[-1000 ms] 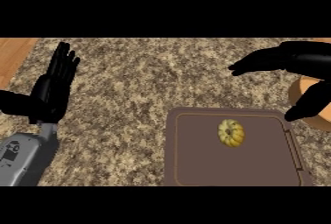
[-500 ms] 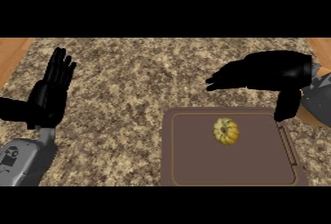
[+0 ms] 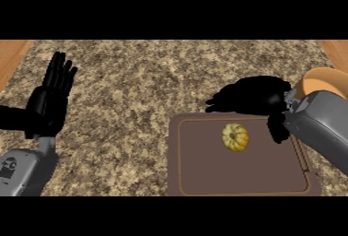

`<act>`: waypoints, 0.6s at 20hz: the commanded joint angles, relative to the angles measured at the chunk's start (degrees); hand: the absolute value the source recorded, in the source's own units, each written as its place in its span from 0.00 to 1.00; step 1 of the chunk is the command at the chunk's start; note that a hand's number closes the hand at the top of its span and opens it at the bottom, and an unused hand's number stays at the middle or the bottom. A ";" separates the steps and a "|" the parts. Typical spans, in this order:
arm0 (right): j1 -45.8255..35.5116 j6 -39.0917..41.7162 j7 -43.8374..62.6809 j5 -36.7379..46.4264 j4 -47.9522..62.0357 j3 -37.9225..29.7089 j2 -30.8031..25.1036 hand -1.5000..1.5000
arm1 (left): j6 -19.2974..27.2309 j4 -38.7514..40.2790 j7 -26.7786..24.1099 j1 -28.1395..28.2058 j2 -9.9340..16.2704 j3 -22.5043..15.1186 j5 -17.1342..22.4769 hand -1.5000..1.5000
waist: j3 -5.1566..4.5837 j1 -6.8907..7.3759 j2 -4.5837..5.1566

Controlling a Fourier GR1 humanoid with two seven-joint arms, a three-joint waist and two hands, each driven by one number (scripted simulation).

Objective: Pick the squash from the tray and place it in the pot

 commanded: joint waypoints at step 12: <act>5.87 0.35 -8.21 10.20 0.89 -3.34 4.01 0.00 | 0.14 -2.56 2.03 0.96 -4.08 0.76 -4.78 0.50 | 0.02 -0.25 -0.02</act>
